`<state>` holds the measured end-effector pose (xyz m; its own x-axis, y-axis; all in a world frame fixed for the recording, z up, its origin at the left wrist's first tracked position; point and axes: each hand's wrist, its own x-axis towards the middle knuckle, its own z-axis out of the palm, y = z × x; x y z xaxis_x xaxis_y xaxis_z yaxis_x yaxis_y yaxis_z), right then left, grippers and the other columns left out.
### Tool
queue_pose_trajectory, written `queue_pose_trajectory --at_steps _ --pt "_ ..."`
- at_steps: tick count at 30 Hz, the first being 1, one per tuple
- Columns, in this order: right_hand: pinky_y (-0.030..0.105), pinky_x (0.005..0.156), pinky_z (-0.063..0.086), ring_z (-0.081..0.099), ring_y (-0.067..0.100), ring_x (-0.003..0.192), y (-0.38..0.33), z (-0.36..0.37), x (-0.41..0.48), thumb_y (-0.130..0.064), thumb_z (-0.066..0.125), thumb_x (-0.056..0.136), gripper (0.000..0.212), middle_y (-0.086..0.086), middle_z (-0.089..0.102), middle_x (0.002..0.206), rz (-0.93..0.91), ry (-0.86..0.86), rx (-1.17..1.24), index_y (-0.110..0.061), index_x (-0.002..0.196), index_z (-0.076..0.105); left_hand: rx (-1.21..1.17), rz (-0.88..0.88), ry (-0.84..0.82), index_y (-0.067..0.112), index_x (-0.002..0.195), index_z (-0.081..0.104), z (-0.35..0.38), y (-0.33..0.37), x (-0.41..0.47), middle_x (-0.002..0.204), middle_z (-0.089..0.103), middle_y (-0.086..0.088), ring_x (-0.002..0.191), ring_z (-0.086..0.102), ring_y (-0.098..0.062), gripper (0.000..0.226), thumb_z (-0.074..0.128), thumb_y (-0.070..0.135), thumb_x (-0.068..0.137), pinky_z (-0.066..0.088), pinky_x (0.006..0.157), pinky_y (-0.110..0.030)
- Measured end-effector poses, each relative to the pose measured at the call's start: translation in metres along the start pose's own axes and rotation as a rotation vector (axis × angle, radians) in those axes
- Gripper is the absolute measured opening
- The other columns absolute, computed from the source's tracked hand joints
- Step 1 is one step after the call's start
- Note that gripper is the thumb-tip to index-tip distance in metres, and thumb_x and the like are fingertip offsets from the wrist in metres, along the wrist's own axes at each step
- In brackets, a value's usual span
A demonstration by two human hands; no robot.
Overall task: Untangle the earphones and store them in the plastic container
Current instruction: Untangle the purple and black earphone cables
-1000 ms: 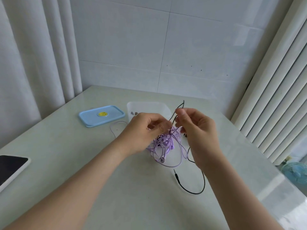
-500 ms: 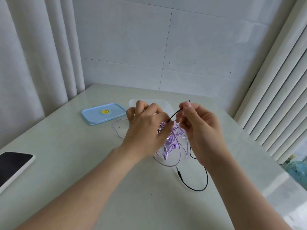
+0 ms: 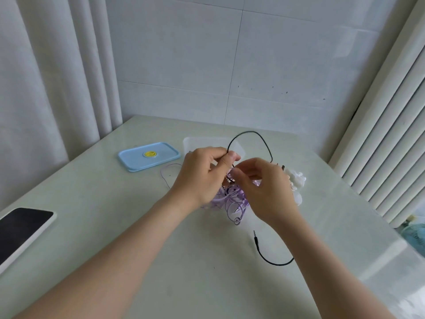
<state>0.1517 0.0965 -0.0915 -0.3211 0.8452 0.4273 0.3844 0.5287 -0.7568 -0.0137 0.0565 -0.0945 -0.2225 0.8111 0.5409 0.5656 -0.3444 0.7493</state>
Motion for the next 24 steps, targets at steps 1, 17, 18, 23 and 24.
queue_pose_trajectory --at_steps 1,17,18,23,24 --pt "0.016 0.071 0.051 0.071 -0.002 0.079 0.000 0.000 -0.001 -0.028 0.077 0.095 0.004 -0.015 0.078 0.082 -0.008 -0.022 -0.047 -0.025 0.094 0.078 0.058 0.039 0.034 0.031 0.107 0.083 0.001 0.001 -0.001 0.083 0.069 0.008 0.073 0.066 -0.013 0.023 0.060 0.038 0.106 0.051 0.072 -0.026" --pt "0.043 0.092 0.049 0.063 0.026 0.096 0.013 -0.003 0.003 -0.030 0.069 0.088 0.014 -0.010 0.072 0.084 0.033 0.130 -0.374 -0.033 0.086 0.082 -0.232 -0.336 0.206 0.013 0.076 0.069 -0.029 0.001 0.013 0.062 0.048 0.009 0.056 0.041 -0.010 0.043 0.072 0.052 0.093 0.035 0.060 -0.031" --pt "0.043 0.091 0.050 0.063 0.026 0.095 0.012 -0.002 0.003 -0.035 0.068 0.087 0.014 -0.010 0.072 0.086 0.008 0.147 -0.352 -0.034 0.086 0.082 -0.170 -0.298 0.043 0.011 0.079 0.073 -0.027 0.003 0.010 0.066 0.054 0.010 0.061 0.047 -0.008 0.045 0.079 0.055 0.086 0.039 0.065 -0.030" --pt "0.042 0.084 0.053 0.069 0.023 0.092 0.013 -0.003 0.003 -0.029 0.079 0.085 0.010 -0.008 0.076 0.091 -0.119 0.158 -0.291 -0.035 0.091 0.085 0.038 -0.121 -0.211 0.031 0.089 0.083 -0.011 0.009 -0.002 0.086 0.078 0.017 0.066 0.061 0.006 0.012 0.088 0.039 0.083 0.038 0.062 -0.006" --pt "0.042 0.085 0.053 0.069 0.023 0.093 0.013 -0.003 0.003 -0.029 0.080 0.086 0.010 -0.009 0.076 0.092 -0.134 0.154 -0.294 -0.036 0.092 0.084 0.035 -0.102 -0.180 0.031 0.088 0.083 -0.010 0.008 -0.002 0.084 0.078 0.016 0.055 0.053 0.002 0.009 0.087 0.038 0.085 0.036 0.056 -0.009"
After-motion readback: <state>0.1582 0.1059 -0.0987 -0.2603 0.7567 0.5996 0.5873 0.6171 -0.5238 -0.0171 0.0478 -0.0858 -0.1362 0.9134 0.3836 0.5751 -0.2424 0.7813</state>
